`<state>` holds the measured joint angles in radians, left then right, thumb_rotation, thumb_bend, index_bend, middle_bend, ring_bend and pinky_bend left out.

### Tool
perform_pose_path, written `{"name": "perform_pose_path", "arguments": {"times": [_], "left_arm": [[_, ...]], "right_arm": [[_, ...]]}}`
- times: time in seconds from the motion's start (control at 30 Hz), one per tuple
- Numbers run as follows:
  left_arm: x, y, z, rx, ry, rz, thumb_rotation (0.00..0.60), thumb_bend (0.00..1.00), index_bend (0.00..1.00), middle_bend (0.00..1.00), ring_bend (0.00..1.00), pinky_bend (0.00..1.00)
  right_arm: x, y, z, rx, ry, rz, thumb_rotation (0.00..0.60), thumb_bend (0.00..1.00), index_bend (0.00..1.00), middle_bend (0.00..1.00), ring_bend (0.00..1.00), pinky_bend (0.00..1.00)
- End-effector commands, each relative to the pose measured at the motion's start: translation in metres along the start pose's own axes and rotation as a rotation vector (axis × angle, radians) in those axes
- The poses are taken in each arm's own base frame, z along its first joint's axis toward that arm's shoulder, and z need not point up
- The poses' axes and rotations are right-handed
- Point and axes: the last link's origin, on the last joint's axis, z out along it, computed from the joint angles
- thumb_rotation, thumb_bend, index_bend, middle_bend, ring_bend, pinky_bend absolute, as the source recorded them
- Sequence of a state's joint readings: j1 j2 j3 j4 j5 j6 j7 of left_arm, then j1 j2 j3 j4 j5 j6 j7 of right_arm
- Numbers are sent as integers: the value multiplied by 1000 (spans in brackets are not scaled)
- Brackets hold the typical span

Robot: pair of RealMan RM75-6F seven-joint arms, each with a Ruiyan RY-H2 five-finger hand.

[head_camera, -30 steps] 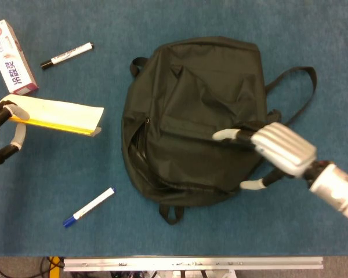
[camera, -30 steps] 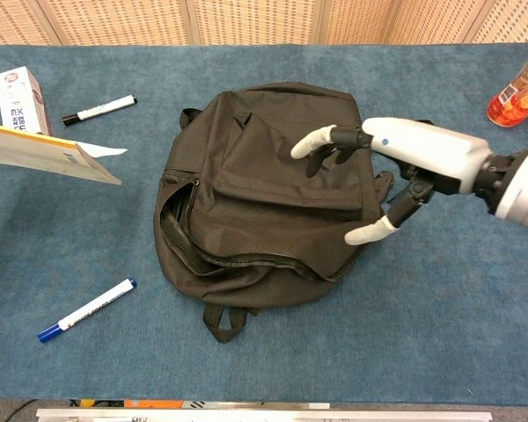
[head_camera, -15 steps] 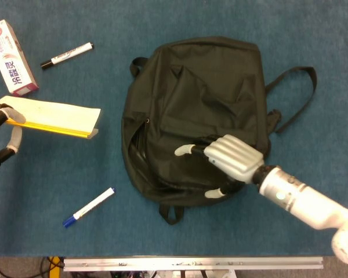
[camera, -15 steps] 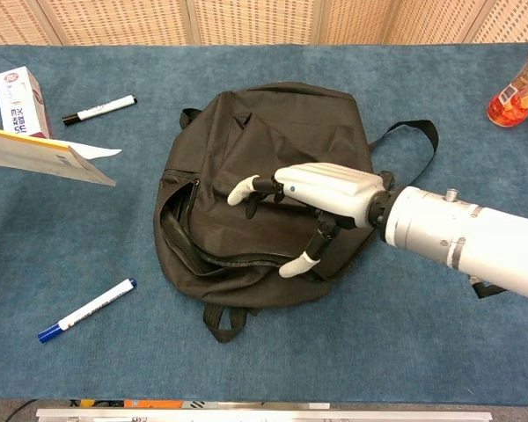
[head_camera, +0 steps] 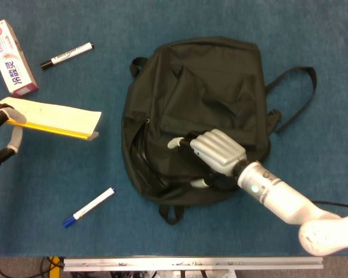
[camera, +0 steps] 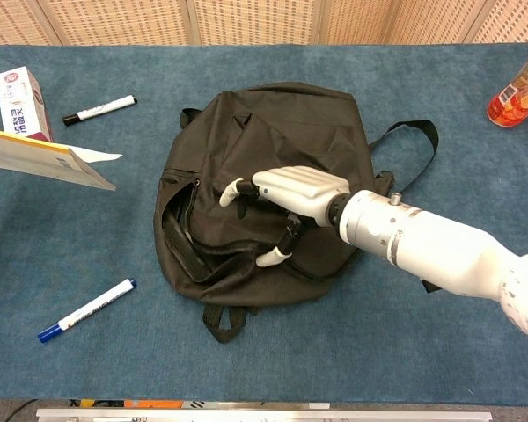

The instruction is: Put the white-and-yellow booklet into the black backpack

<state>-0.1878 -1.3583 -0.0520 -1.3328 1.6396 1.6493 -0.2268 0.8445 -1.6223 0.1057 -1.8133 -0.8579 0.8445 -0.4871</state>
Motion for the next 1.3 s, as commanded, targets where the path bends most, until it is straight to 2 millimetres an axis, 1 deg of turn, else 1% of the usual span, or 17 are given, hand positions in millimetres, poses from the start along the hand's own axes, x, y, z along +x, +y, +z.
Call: {"name": "perform_pose_path", "arguments": {"times": [0.03, 0.07, 0.13, 0.17, 0.27, 0.43, 0.67, 0.9, 1.07, 1.3], "left_arm": [[1, 0, 1, 0, 1, 0, 600, 408, 615, 520, 489, 412], [1, -1, 1, 0, -1, 0, 600, 408, 615, 520, 489, 412], [1, -1, 1, -1, -2, 2, 600, 408, 615, 520, 489, 412], [1, -1, 2, -3, -2, 3, 600, 408, 615, 520, 489, 412], [2, -1, 2, -5, -2, 4, 600, 408, 615, 520, 488, 412], [4, -1, 2, -6, 5, 1, 600, 408, 615, 520, 488, 412], [7, 0, 7, -24, 6, -15, 600, 408, 615, 520, 488, 412], [12, 9, 10, -58, -11, -99, 600, 408, 616, 521, 488, 413], [13, 24, 15, -98, -46, -193, 600, 408, 616, 521, 488, 422], [7, 52, 30, -174, -93, -311, 600, 408, 616, 521, 488, 422]], "right_arm": [[4, -4, 12, -7, 18, -3, 600, 559, 366, 425, 338, 515], [6, -6, 15, -9, 26, -1, 600, 624, 411, 450, 373, 572], [8, -8, 21, -14, 35, 6, 600, 676, 471, 485, 424, 649], [9, -10, 24, -15, 37, 14, 600, 688, 503, 501, 448, 683], [11, -12, 28, -20, 38, 41, 600, 702, 572, 544, 502, 745], [23, -6, 30, -50, 85, 63, 600, 708, 603, 576, 557, 801], [45, 3, 29, -77, 147, 143, 600, 708, 630, 595, 587, 826], [69, 11, 32, -108, 225, 246, 600, 708, 634, 601, 593, 833], [82, 17, 39, -137, 284, 284, 600, 708, 634, 602, 593, 833], [87, 14, 49, -160, 313, 352, 600, 708, 634, 602, 593, 833]]}}
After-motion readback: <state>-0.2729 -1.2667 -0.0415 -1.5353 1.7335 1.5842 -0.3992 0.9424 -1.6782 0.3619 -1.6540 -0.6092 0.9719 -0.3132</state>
